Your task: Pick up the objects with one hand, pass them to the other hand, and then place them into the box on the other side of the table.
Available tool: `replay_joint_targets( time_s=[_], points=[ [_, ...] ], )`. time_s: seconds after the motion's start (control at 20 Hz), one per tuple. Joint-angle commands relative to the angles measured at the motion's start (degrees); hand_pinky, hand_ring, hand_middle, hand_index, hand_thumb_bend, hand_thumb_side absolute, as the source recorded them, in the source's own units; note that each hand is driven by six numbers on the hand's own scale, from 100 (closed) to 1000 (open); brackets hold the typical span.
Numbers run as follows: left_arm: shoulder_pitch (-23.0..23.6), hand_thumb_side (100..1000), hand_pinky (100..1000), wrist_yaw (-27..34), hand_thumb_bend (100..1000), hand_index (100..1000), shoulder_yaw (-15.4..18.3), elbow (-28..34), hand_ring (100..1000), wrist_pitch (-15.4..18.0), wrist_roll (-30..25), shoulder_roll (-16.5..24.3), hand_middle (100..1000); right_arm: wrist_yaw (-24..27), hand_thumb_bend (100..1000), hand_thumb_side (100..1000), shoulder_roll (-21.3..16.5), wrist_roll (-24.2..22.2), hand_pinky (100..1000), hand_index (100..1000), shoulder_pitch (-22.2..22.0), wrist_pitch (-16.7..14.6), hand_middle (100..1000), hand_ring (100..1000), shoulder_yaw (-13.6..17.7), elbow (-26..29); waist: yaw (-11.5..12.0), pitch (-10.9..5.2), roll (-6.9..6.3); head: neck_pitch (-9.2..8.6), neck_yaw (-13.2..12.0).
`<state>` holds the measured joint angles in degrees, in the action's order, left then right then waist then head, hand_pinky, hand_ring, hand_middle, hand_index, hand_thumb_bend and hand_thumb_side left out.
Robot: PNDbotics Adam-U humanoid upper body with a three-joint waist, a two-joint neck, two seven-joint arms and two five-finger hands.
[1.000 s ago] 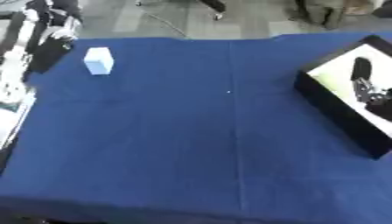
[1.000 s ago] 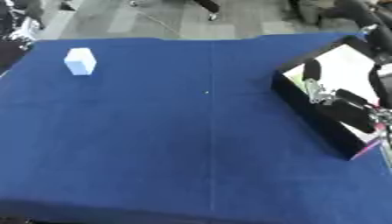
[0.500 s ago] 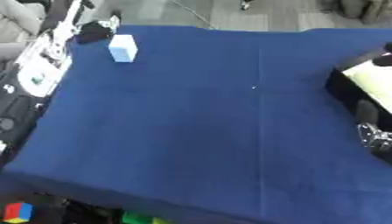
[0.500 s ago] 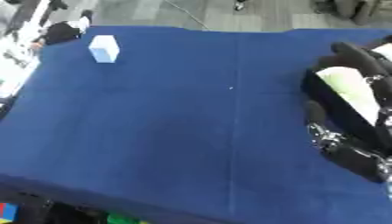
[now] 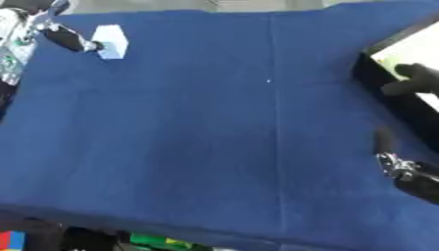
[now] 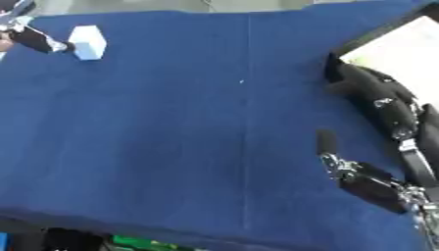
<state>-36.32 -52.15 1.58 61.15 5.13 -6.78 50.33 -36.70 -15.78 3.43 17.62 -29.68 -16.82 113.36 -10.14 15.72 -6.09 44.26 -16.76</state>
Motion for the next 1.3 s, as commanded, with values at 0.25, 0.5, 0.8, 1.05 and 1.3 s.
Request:
replay_joint_targets(
  time_s=[0.25, 0.5, 0.8, 1.05, 1.3],
  points=[
    [-1.0, 292, 810, -2.5, 643, 875, 2.1, -3.1, 788, -2.5, 2.8, 3.9, 770, -1.5, 100, 111, 0.8, 0.6, 874, 983, 0.1, -0.4, 688, 881, -0.3, 1.2, -1.2, 1.33, -0.27, -0.14, -0.2],
    [-1.1, 310, 797, -5.8, 626, 858, 2.3, -4.4, 773, -5.5, 3.6, 4.0, 753, -2.2, 100, 140, 1.4, 0.9, 874, 983, -0.3, -0.3, 680, 882, -0.5, 1.2, -2.0, 2.86, -0.22, -0.14, -1.4],
    [-1.4, 305, 780, -8.8, 619, 832, 2.4, -4.6, 753, -8.5, 5.6, 3.7, 728, -2.7, 100, 176, 1.9, 1.2, 874, 984, -0.7, -0.3, 673, 883, -0.7, 1.2, -2.5, 4.21, -0.06, -0.14, -2.2],
    [-1.5, 310, 769, -12.6, 665, 831, 2.3, -4.8, 750, -11.9, 8.0, 3.0, 723, -2.9, 100, 199, 2.2, 1.4, 874, 984, -1.0, -0.3, 664, 882, -0.8, 1.2, -2.6, 5.30, 0.18, -0.14, -2.3],
    [-1.7, 294, 759, -15.1, 655, 818, 2.1, -5.5, 738, -14.8, 10.3, 2.1, 710, -3.3, 100, 219, 2.5, 1.5, 874, 984, -1.2, -0.3, 660, 882, -0.9, 1.2, -2.9, 6.16, 0.43, -0.14, -2.7]
  ],
)
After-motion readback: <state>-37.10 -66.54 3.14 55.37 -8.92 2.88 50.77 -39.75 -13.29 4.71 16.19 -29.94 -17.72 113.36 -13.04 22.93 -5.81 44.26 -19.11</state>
